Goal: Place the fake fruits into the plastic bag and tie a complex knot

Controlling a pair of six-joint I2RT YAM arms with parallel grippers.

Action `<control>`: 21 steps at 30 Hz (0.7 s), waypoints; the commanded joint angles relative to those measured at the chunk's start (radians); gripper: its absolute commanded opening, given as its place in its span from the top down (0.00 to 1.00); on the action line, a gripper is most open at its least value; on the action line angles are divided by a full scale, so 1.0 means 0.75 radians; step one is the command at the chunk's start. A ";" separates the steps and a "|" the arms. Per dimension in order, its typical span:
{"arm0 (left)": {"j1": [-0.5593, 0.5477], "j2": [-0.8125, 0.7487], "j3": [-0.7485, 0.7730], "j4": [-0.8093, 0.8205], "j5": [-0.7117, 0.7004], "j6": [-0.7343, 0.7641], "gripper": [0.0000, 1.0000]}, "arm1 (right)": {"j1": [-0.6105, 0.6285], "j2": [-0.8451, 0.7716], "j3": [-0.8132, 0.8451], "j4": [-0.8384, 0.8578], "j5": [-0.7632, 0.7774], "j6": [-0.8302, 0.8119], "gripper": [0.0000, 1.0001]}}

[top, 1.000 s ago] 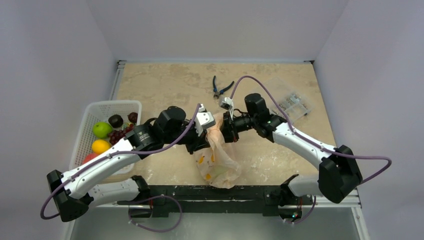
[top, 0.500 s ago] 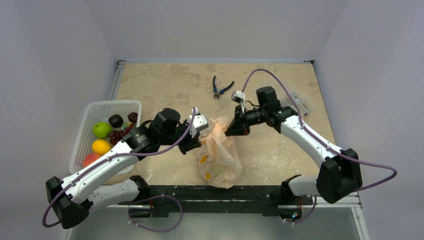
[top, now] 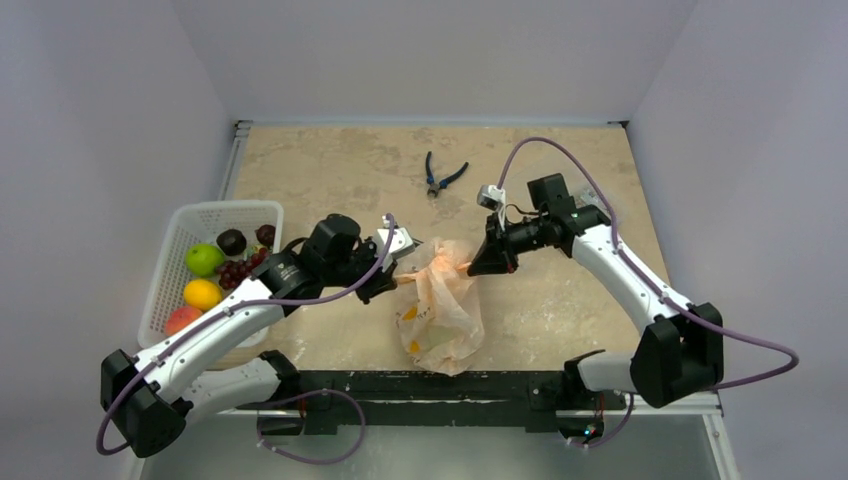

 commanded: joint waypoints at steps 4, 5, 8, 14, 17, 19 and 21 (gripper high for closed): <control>0.050 0.020 -0.027 -0.034 -0.075 0.068 1.00 | -0.148 -0.036 0.074 -0.296 0.057 -0.295 1.00; 0.059 0.022 -0.029 -0.030 -0.076 0.067 1.00 | -0.174 -0.033 0.073 -0.320 0.065 -0.325 1.00; 0.090 0.035 -0.039 -0.027 -0.084 0.081 1.00 | -0.236 -0.008 0.085 -0.395 0.088 -0.421 1.00; 0.172 0.061 -0.056 -0.014 -0.081 0.113 1.00 | -0.336 0.031 0.090 -0.457 0.128 -0.540 1.00; 0.190 0.066 -0.062 -0.001 -0.093 0.130 1.00 | -0.366 0.043 0.086 -0.463 0.140 -0.566 1.00; 0.205 0.075 -0.050 0.012 -0.083 0.144 1.00 | -0.375 0.054 0.094 -0.457 0.141 -0.585 1.00; 0.206 0.068 -0.005 0.036 -0.032 0.159 1.00 | -0.376 0.066 0.153 -0.425 0.129 -0.550 1.00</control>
